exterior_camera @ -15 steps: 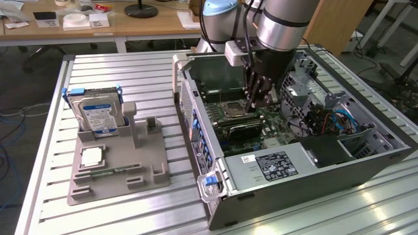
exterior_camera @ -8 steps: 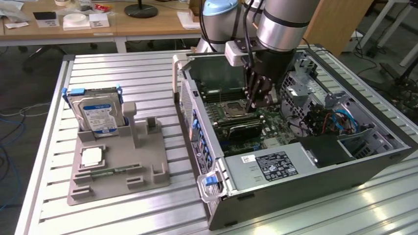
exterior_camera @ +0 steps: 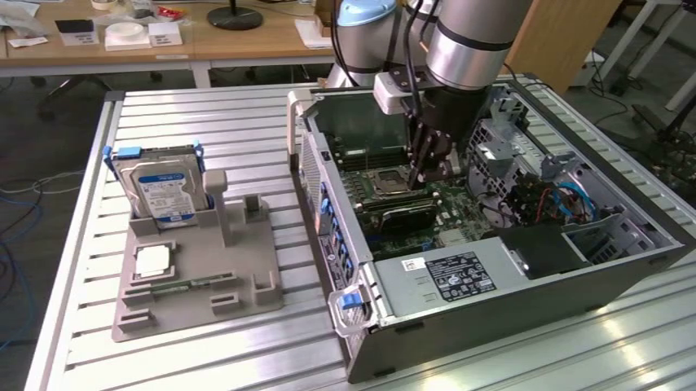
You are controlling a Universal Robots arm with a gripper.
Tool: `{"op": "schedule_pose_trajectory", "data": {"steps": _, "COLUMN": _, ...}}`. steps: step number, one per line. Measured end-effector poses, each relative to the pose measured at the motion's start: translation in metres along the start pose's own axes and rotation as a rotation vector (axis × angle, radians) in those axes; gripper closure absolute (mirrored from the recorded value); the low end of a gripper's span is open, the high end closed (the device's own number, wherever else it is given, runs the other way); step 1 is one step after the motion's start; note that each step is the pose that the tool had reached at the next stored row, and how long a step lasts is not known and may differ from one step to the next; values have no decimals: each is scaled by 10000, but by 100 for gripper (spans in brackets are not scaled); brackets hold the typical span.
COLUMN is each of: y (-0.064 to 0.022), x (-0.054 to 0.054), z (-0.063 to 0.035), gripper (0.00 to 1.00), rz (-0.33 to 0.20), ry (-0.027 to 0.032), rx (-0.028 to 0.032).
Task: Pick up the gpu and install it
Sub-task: 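Press down on the gpu until it lock into place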
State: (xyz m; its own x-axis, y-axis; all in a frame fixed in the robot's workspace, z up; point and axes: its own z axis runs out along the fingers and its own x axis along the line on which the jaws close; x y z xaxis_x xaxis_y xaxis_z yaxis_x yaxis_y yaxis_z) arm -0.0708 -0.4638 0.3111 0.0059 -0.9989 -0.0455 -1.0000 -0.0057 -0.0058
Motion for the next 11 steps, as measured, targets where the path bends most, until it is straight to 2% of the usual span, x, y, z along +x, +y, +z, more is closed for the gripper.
{"op": "schedule_pose_trajectory", "data": {"steps": 11, "y": -16, "x": 0, "z": 3, "gripper": 89, "rz": 1, "ry": -2, "rx": 1}}
